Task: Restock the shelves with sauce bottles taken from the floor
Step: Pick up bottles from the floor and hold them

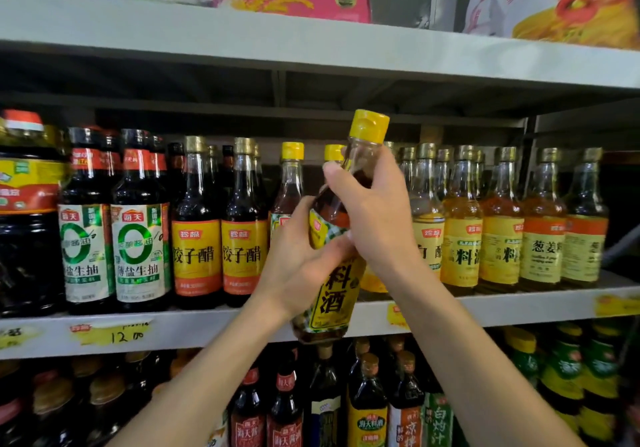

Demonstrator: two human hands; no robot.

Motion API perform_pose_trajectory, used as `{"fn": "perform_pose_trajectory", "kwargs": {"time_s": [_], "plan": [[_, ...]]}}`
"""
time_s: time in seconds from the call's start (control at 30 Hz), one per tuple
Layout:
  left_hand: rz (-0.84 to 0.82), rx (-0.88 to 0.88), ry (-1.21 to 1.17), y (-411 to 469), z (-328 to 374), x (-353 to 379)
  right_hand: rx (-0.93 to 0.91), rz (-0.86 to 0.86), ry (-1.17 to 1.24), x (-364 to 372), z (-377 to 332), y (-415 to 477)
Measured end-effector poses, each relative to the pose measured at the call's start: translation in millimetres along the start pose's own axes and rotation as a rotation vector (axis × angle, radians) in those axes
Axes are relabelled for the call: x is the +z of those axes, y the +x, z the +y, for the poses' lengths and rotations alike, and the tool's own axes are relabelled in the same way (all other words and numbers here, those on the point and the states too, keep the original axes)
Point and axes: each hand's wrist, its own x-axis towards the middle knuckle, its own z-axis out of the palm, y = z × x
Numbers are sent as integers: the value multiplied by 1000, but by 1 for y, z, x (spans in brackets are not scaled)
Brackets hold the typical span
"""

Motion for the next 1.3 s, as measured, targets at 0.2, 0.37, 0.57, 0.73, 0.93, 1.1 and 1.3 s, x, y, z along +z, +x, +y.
{"fn": "perform_pose_trajectory", "kwargs": {"time_s": [0.2,0.37,0.57,0.73,0.93,1.1,1.3], "plan": [[49,-63,503,18,8,-3,66,64,-177,3,10,30],[90,-41,856,-4,-2,-12,117,7,-320,11,25,42],[-20,-99,1129,-28,-29,-3,154,16,-408,20,35,44],[-13,-25,1116,-33,-43,7,152,60,-419,23,41,48],[22,-8,1108,-32,-51,11,111,90,-406,30,51,53],[1,-55,1221,-27,-51,15,24,103,-390,37,59,60],[-48,-155,1414,-26,-51,23,-1,91,-417,44,75,65]]}}
